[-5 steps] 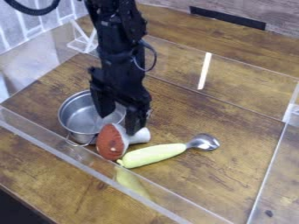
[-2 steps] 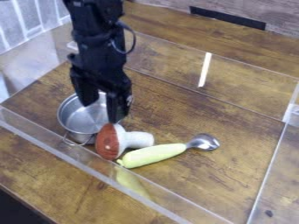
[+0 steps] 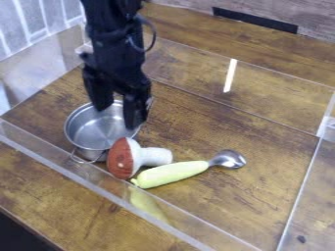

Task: Remove the mushroom from the silver pot and put it on the table

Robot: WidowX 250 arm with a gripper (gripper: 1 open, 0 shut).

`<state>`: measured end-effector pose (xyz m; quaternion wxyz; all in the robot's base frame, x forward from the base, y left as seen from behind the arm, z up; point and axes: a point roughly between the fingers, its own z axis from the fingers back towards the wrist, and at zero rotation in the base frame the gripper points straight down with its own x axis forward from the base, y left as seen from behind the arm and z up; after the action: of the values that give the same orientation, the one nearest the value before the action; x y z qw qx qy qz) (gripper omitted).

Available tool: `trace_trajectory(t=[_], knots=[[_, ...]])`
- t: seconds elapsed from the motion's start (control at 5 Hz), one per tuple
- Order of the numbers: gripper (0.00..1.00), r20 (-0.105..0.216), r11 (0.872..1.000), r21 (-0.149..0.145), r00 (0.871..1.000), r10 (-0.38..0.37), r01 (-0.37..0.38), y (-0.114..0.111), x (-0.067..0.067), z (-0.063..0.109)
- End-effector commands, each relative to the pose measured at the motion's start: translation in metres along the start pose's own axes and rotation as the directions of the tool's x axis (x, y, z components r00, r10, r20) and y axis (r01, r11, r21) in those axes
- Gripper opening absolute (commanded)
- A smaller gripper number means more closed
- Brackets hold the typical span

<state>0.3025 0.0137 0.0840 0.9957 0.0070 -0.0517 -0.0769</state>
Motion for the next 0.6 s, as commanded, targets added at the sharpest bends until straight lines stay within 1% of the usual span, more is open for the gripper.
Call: trace_trajectory(t=[0.0, 0.2, 0.4], knots=[[1.0, 0.048, 0.999, 0.007, 0.998, -0.045, 0.045, -0.023, -0.003, 0.009], [1.0, 0.042, 1.0, 0.01, 0.999, -0.028, 0.028, -0.018, 0.002, 0.007], [1.0, 0.007, 0.999, 0.013, 0.999, -0.036, 0.036, -0.017, 0.009, -0.007]])
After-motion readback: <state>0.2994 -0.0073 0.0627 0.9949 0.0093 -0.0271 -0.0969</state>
